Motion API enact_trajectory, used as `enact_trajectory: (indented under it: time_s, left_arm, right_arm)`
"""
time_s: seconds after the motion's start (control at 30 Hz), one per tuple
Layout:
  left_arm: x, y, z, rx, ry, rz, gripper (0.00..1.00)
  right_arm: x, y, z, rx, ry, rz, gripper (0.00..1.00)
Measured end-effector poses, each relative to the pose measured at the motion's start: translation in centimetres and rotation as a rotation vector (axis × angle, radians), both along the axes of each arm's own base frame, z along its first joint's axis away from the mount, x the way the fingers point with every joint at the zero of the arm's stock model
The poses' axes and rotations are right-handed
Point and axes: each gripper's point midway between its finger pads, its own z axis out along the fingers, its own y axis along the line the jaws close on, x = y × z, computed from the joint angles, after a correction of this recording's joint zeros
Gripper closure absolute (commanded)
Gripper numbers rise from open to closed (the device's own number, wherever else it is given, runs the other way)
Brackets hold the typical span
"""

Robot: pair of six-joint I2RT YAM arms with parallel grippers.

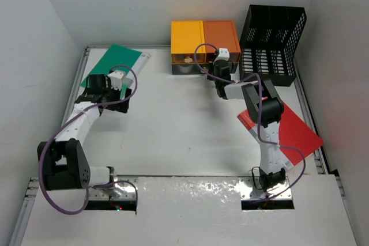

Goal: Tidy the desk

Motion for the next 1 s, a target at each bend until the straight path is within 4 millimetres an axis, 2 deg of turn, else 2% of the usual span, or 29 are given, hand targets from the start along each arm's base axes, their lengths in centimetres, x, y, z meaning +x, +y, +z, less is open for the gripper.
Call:
enact_trajectory:
  time_s: [0.1, 0.13, 0.23, 0.33, 0.47, 0.53, 0.6, 0.77, 0.87, 1.0]
  left_arm:
    - [0.7, 0.9, -0.3, -0.013, -0.008, 0.053, 0.15]
    - [0.9, 1.4, -0.5, -0.015, -0.005, 0.072, 0.26]
    - [1.7, 3.2, -1.4, -0.009, 0.01, 0.135, 0.41]
    - [2.1, 4.7, -2.1, 0.028, 0.015, 0.173, 0.47]
    - [3.2, 4.9, -1.8, 0.135, -0.033, 0.159, 0.49]
    - [3.8, 4.9, -1.6, 0.212, -0.066, 0.147, 0.45]
    - [4.2, 5.2, -1.4, 0.317, -0.114, 0.138, 0.46]
    - [4.0, 5.4, -1.7, 0.564, -0.17, 0.06, 0.49]
    - [5.1, 6.4, -2.2, 0.702, -0.175, 0.039, 0.5]
    - [5.7, 7.8, -4.2, 0.851, -0.135, 0.015, 0.49]
  right_arm:
    - [0.2, -0.2, 0.5, 0.005, -0.039, -0.016, 1.0]
    - [0.2, -0.1, 0.7, 0.001, -0.048, -0.016, 1.0]
    - [0.4, 0.0, 1.0, -0.01, -0.066, -0.003, 1.0]
    - [0.2, 0.4, 1.3, -0.007, -0.086, 0.028, 1.0]
    - [-1.9, 0.6, 1.2, 0.01, -0.084, 0.087, 1.0]
    - [-3.4, 0.8, 1.6, 0.021, -0.078, 0.123, 0.99]
    - [-4.5, 1.3, 2.8, 0.041, -0.09, 0.167, 0.98]
    - [-6.4, 3.0, 7.3, 0.115, -0.176, 0.277, 0.97]
    - [-7.8, 3.8, 9.3, 0.16, -0.22, 0.332, 0.97]
    - [-9.2, 4.4, 9.4, 0.187, -0.217, 0.379, 0.98]
